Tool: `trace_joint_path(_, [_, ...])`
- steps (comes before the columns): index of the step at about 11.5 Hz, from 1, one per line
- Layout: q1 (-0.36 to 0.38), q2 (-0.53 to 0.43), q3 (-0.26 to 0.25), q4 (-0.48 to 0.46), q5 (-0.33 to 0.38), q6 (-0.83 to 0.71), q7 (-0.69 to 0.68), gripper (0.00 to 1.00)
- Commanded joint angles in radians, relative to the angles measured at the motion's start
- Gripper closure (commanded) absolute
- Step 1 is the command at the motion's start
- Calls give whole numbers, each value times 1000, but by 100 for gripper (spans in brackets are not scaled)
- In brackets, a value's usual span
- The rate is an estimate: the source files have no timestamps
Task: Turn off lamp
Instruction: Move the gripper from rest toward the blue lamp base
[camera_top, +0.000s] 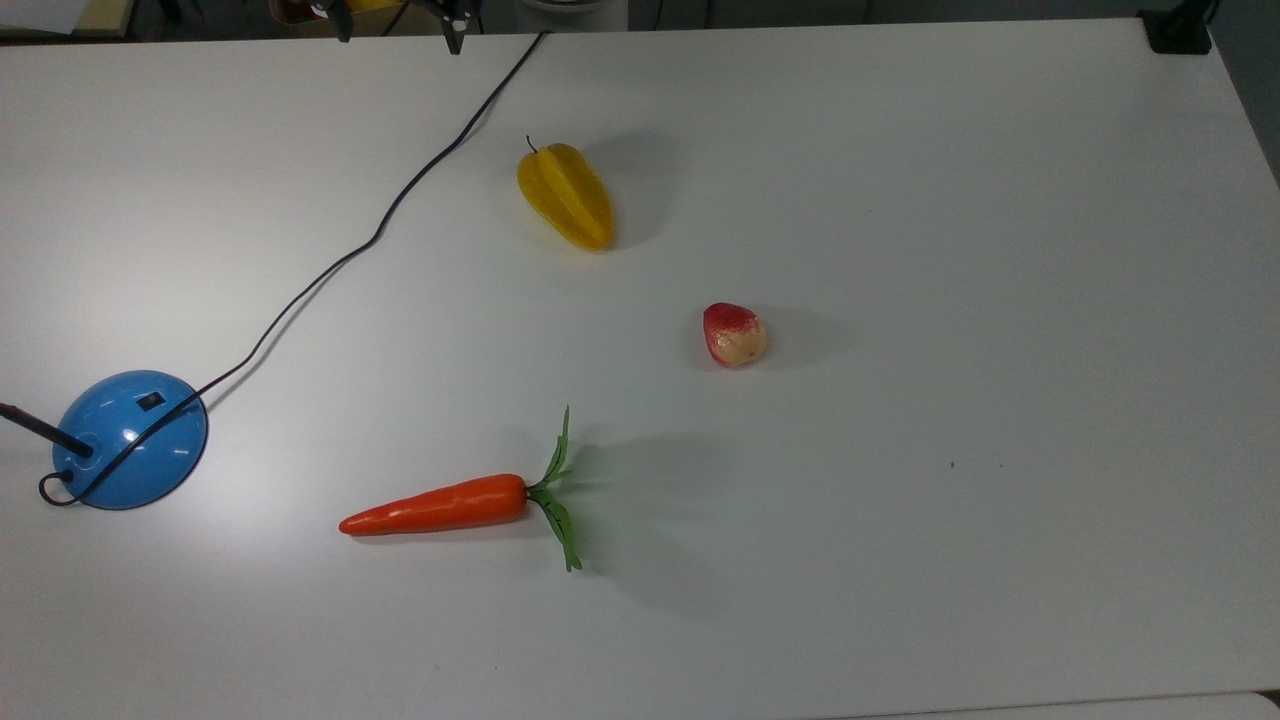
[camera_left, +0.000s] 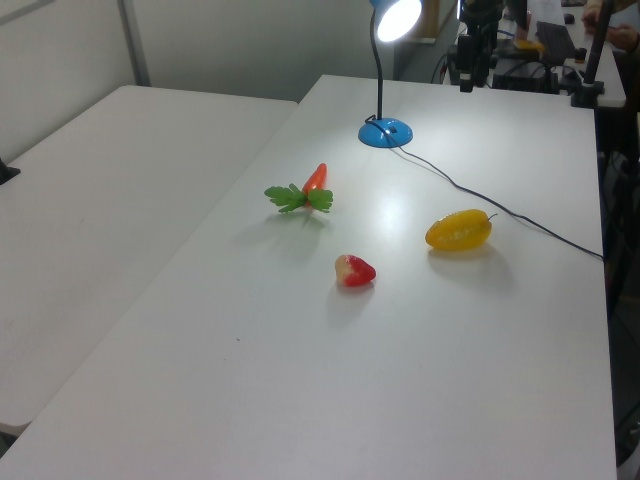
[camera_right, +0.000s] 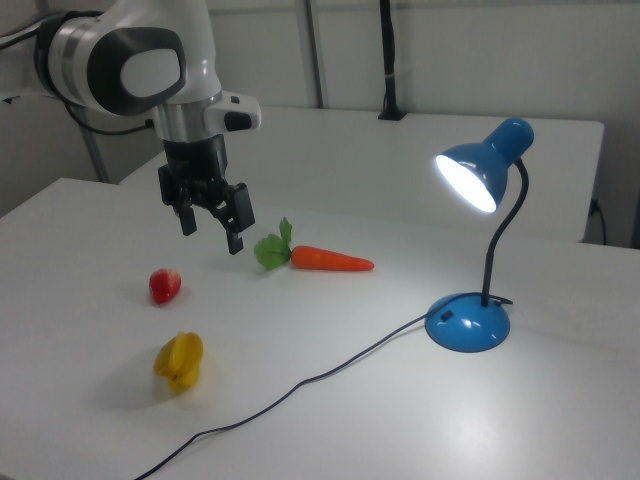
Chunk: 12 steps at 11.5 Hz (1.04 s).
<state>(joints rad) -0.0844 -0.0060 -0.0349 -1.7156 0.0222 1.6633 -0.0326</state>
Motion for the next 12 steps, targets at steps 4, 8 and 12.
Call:
trace_joint_path(4, [-11,-9,13,5,8,-39,-7,0])
trace_joint_path(8, [-11,-8,13,5,8,-39,-20,24])
trace_joint_path(12, [-31,-5,0,5,34,-28,-20,93])
